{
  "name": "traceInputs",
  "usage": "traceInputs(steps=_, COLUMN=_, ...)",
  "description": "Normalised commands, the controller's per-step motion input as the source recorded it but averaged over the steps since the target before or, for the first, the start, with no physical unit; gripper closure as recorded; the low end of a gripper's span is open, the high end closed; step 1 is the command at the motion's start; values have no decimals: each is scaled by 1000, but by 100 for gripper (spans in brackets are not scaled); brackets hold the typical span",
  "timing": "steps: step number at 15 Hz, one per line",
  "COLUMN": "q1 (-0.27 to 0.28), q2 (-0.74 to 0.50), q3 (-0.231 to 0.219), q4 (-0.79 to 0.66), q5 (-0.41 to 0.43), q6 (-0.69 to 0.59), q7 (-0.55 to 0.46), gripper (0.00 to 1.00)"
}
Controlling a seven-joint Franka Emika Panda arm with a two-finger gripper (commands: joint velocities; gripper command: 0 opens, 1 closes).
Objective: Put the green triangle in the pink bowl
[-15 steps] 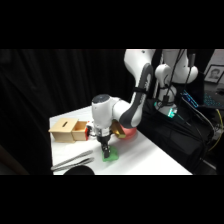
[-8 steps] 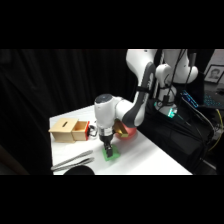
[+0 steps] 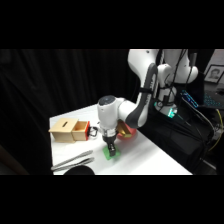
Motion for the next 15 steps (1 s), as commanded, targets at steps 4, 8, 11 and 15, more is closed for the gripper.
traceInputs(steps=4, q1=97, q2=-218, q3=-61, q4=-227, q5=-32, q6=-14, q7=59, gripper=78)
traceInputs(steps=8, q1=74, q2=-240, q3=-48, q4=-216, q5=-40, q6=-89, q7=34, gripper=95)
traceInputs(steps=11, q1=32, q2=-291, q3=-12, q4=-194, q5=-30, q6=-189, q7=-13, gripper=96)
traceInputs(steps=15, q1=4, q2=-422, q3=-1, q4=-216, q5=-58, q6=-221, q7=-39, gripper=95)
